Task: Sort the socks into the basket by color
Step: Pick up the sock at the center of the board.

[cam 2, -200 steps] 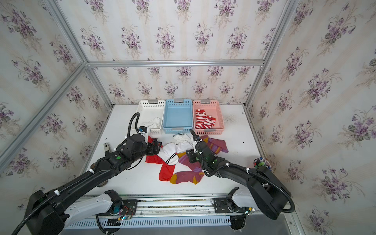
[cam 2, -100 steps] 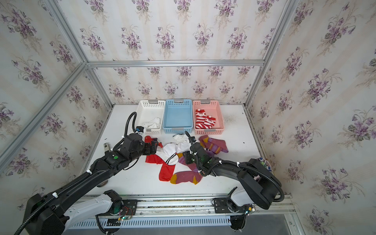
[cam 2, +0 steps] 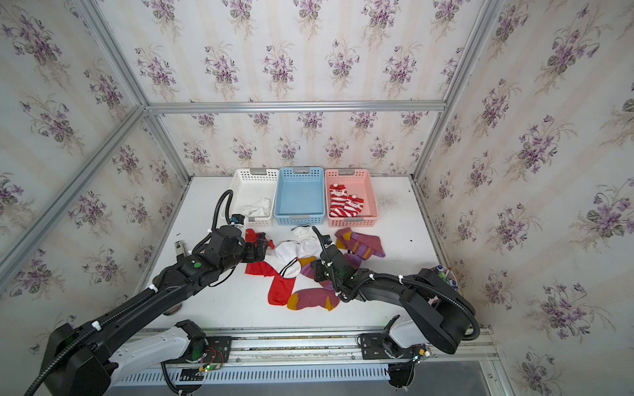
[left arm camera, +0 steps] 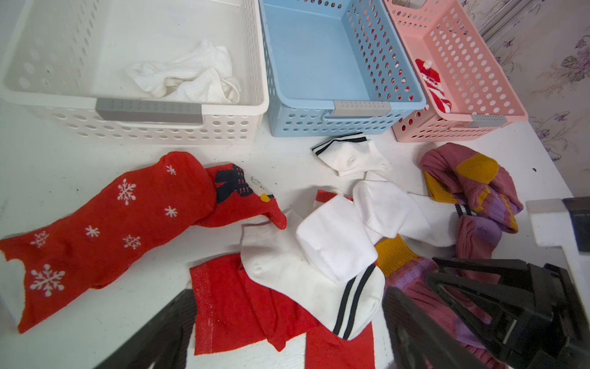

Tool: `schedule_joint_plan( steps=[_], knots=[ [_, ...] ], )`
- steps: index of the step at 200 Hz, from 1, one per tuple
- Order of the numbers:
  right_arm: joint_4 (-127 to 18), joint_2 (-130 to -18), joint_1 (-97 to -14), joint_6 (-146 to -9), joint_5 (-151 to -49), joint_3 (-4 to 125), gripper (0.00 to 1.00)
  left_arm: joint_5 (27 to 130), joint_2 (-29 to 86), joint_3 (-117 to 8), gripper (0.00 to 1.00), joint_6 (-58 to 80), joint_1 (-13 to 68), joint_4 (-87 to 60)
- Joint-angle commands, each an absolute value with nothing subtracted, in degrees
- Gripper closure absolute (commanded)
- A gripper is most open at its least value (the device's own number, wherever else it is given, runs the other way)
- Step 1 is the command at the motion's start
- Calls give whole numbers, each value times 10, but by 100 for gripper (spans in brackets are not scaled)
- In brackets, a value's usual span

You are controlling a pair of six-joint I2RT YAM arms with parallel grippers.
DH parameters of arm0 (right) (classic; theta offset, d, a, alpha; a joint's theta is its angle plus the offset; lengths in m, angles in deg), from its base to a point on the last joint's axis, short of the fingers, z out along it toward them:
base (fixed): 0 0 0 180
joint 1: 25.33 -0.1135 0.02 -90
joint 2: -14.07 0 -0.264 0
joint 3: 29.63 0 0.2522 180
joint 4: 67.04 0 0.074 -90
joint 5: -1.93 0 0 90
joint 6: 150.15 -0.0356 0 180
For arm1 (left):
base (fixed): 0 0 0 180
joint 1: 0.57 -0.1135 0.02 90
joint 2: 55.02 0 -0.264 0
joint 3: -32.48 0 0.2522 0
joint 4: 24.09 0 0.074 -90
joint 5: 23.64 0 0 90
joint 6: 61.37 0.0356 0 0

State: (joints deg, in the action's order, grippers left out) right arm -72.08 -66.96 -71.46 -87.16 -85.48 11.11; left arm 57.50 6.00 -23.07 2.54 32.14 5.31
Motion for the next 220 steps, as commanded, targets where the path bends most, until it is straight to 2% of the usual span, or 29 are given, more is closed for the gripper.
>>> schedule_joint_plan(
  steps=[1,27,58,146,220],
  knots=[
    [-723,-669,-716,-879,-843,113,77,577,57,-228,7,23,321,42],
    [-721,-663,-716,-878,-845,119,89,579,54,-228,6,23,320,44],
    [-692,-627,-716,-868,-833,134,94,581,47,-226,4,24,320,46],
    [-588,-495,-716,-806,-792,211,93,589,33,-219,1,22,320,47],
    [-588,-491,-716,-766,-792,279,93,595,24,-216,1,20,320,51]
  ],
)
